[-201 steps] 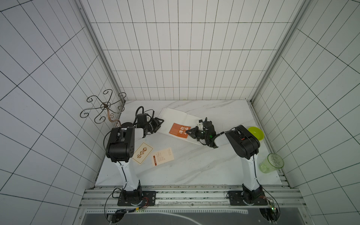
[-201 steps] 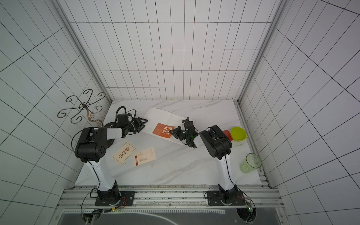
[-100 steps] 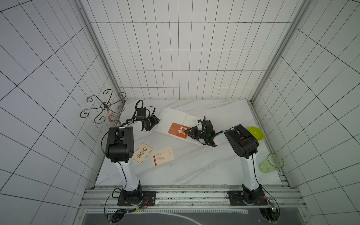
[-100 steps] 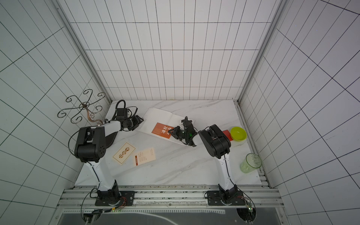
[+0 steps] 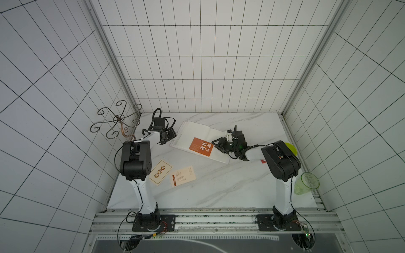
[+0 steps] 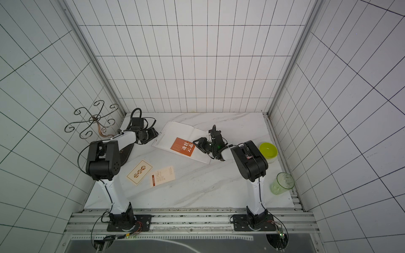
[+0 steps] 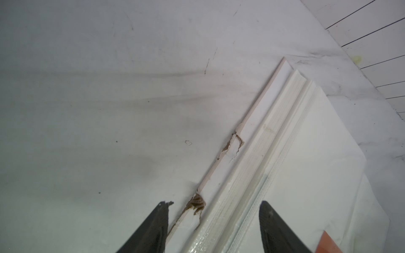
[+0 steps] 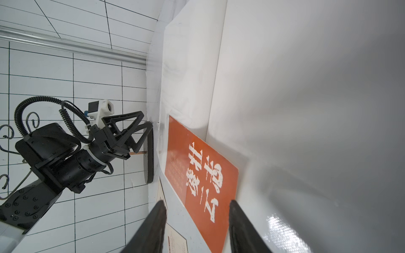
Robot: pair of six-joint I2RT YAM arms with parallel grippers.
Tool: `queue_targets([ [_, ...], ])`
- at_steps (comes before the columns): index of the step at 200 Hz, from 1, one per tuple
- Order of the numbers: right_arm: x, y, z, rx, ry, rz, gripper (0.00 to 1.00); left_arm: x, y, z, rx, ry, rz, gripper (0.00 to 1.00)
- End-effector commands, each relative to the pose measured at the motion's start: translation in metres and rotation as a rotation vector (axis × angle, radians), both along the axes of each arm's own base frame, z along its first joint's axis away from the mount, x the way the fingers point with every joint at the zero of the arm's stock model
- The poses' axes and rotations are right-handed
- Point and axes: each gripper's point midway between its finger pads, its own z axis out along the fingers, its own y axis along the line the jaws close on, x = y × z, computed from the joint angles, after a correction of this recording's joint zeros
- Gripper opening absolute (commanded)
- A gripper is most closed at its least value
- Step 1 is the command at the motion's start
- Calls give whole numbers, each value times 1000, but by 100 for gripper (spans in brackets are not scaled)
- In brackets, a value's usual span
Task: Place the photos into the photo albums
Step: Insert the photo into the photo album.
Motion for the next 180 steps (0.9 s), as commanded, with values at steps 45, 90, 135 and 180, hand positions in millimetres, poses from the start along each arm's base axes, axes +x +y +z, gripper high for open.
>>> queue_targets([
  [45,-13,-3,-14,-34,45,7,41,-7,0,-28,0,61,-13,66],
  [90,-17,9,-27,-58,87,26,44,-12,-10,-39,-81,86,-17,67],
  [135,-19,19,-34,-61,128,37,48,-21,-20,-49,-171,102,0,67],
  [180,-16,26,-30,-46,129,42,50,-30,-25,-57,-221,122,16,67],
])
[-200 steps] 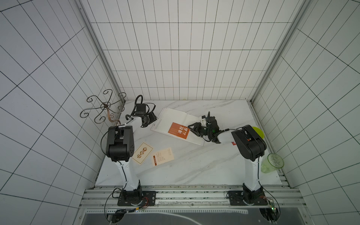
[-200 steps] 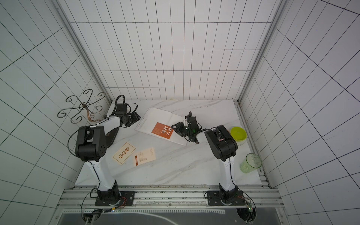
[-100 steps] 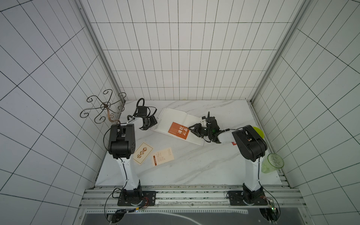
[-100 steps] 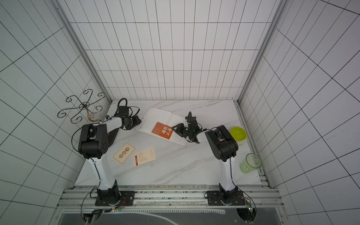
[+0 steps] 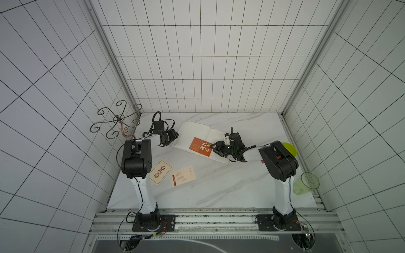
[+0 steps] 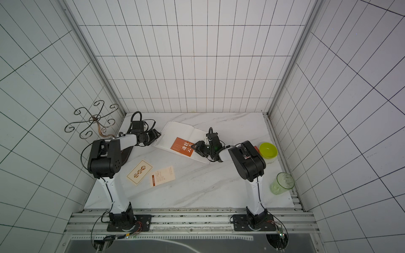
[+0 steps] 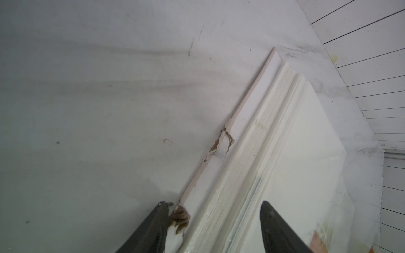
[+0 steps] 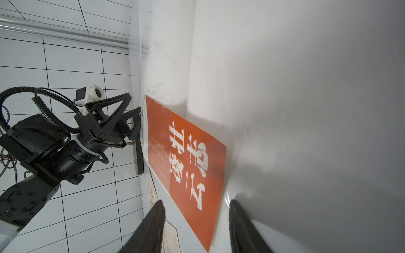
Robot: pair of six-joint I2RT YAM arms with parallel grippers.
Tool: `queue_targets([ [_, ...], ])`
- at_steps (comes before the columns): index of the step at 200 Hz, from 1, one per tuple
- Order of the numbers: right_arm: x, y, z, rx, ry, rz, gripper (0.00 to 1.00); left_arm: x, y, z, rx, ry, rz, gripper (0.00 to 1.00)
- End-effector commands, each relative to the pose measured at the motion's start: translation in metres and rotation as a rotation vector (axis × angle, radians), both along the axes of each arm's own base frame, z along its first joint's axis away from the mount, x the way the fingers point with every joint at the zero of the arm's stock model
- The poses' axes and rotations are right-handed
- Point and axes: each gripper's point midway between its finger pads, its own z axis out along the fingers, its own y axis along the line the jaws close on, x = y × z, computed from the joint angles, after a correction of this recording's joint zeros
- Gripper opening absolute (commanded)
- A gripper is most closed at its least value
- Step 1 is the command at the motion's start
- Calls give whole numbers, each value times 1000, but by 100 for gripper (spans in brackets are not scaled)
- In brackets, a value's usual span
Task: Place the photos into the photo albums
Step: Insert the photo into the photo album.
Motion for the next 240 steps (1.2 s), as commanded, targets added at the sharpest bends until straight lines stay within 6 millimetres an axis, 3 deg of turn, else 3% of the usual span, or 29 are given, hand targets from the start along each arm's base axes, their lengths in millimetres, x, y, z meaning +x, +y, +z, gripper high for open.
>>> queue_targets([
  [1,4,11,-8,-8,48,2,50,-35,-7,-43,-50,169,16,67],
  [124,7,22,-1,41,44,41,48,-71,-20,-48,-138,210,13,67],
  [240,8,33,2,41,37,87,48,-105,-67,-41,-210,220,-87,67],
])
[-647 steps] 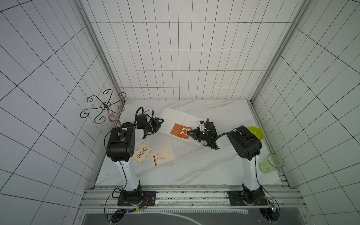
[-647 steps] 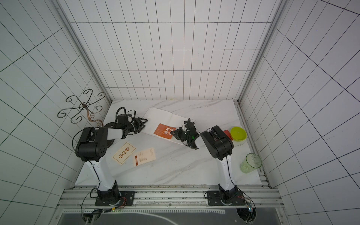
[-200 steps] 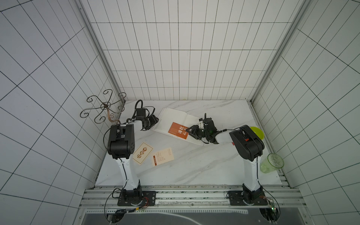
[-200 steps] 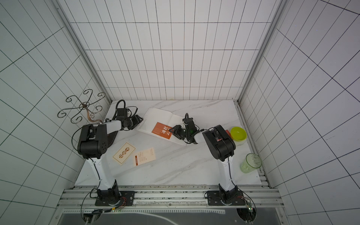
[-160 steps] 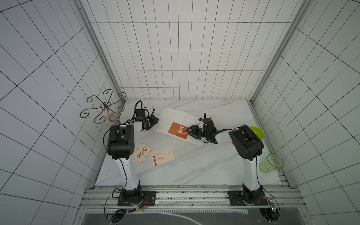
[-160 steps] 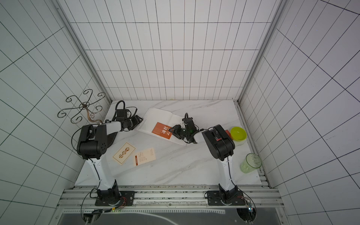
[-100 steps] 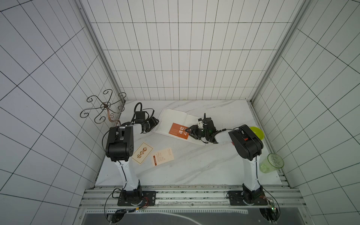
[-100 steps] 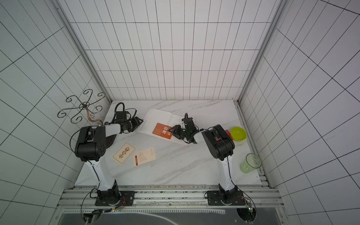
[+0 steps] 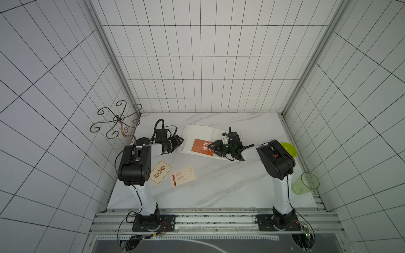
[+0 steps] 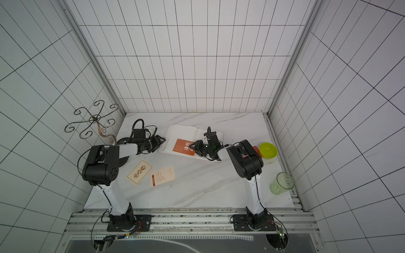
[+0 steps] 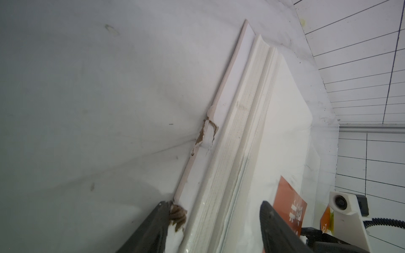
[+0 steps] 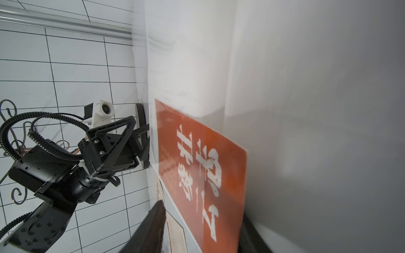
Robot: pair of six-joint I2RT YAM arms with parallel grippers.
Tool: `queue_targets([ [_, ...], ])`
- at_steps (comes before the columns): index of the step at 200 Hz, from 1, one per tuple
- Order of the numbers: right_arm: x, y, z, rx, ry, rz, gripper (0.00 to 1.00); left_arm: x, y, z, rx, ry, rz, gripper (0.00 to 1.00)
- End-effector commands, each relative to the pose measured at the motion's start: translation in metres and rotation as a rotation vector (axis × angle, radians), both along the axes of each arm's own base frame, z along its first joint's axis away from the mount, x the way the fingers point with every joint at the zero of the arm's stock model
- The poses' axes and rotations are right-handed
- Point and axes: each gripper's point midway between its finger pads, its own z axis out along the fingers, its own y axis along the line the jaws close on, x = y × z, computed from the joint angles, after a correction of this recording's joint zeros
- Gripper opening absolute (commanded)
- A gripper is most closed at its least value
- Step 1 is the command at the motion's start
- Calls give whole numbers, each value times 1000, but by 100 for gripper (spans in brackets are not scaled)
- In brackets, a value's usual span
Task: Place the photos into the photo albums
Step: Insert the photo into the photo album.
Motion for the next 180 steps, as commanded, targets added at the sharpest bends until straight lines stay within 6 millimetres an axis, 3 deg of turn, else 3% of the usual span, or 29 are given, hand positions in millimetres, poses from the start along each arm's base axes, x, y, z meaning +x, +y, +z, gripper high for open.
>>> queue_targets([
  [1,4,19,2,1,10,39,48,-53,-22,-43,-57,233,-47,67],
  [67,5,30,7,0,0,74,48,-57,-25,-40,-56,220,-67,67],
  [180,11,7,26,-237,-97,79,51,-54,-20,-38,-111,210,-32,67],
])
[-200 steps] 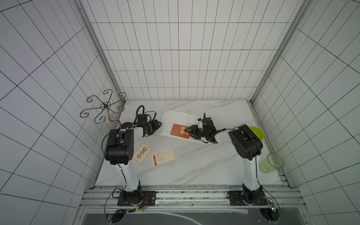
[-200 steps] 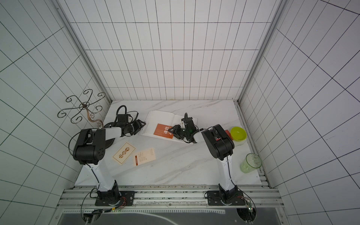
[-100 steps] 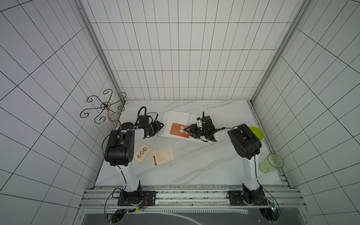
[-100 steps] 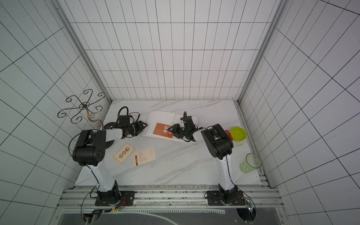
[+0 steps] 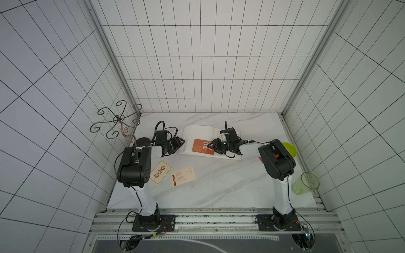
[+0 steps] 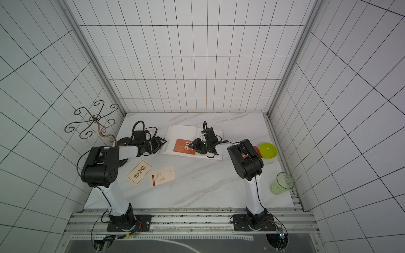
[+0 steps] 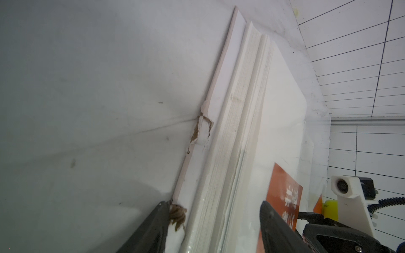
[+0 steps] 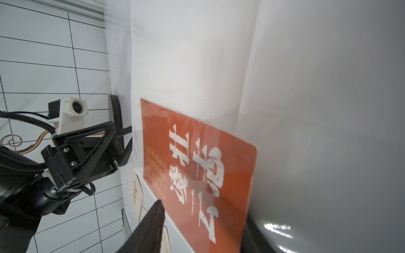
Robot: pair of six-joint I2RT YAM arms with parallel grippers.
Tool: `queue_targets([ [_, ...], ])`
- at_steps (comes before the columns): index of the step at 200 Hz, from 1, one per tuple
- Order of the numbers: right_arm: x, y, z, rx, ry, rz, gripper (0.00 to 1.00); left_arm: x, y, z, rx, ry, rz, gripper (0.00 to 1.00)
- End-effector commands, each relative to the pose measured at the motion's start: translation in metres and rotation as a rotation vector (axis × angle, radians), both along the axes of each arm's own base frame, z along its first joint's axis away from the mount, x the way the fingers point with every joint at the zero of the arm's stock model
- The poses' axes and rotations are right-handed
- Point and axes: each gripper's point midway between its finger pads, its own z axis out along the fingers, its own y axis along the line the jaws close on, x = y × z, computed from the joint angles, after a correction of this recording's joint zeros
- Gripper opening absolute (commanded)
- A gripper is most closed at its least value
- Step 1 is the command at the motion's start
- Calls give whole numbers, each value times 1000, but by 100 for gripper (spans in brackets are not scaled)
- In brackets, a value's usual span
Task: Place the photos into the photo albums
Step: Insert the photo into the photo album.
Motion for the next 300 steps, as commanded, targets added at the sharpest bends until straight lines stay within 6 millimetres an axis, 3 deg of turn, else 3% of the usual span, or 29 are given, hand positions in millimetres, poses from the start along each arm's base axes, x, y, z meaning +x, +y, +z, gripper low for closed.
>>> queue_targets([
  [1,7,7,26,-38,-57,17,51,-45,-12,-39,-66,221,-22,67],
  [106,11,-17,44,-138,-121,1,54,-42,-6,-35,-84,210,0,67],
  [142,9,-11,36,-118,-88,24,53,-42,-7,-36,-91,211,3,67],
  [226,16,10,40,-30,-67,70,49,-44,-8,-38,-103,221,5,67],
  [300,10,22,40,72,-23,86,48,-44,-8,-38,-108,219,5,67],
])
